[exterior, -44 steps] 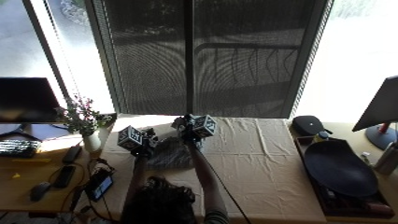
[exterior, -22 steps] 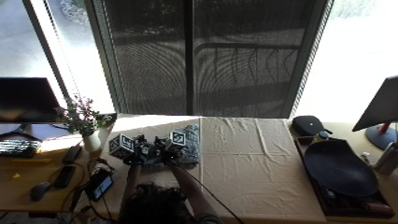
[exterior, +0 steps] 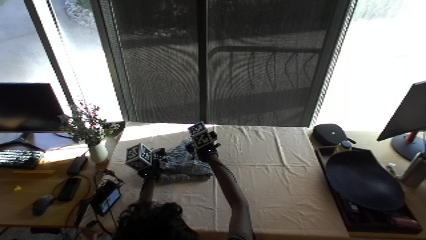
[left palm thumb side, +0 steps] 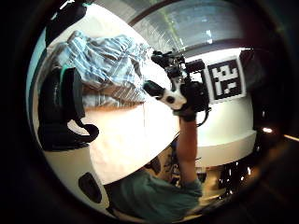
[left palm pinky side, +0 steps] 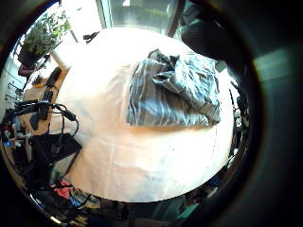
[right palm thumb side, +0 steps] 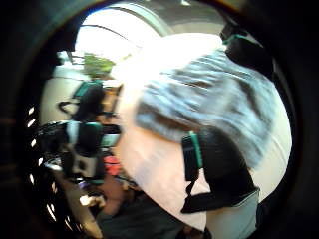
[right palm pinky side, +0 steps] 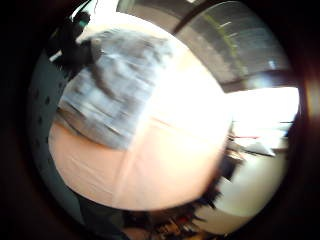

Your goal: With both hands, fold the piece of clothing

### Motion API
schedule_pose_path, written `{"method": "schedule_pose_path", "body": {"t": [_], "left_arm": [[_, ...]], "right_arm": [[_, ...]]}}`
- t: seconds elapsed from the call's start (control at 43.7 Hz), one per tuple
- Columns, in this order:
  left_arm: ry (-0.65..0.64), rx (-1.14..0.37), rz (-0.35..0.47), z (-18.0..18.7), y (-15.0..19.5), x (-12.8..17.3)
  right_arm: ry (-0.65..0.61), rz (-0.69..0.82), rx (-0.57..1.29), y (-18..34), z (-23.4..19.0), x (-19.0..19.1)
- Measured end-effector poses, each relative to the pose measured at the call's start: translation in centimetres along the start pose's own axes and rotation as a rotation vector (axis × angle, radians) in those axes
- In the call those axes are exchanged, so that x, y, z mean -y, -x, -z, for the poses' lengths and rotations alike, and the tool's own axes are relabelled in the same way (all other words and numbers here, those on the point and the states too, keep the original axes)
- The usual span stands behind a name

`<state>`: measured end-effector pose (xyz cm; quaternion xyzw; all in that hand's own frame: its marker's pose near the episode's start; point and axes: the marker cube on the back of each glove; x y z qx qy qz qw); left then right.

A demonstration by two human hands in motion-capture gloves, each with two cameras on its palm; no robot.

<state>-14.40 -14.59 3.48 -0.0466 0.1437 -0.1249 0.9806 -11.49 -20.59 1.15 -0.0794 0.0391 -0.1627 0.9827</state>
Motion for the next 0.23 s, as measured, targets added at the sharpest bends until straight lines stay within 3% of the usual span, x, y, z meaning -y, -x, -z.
{"method": "schedule_pose_path", "body": {"t": [0.092,0.229], "left_arm": [[0.043,-0.046,-0.115,-1.0,-1.4,-0.3],[-0.055,0.057,-0.179,-2.3,-1.6,0.7]], "right_arm": [[0.106,-0.081,-0.252,-2.8,2.2,-2.9],[0.279,-0.346,-0.547,-7.4,4.3,-6.6]]}}
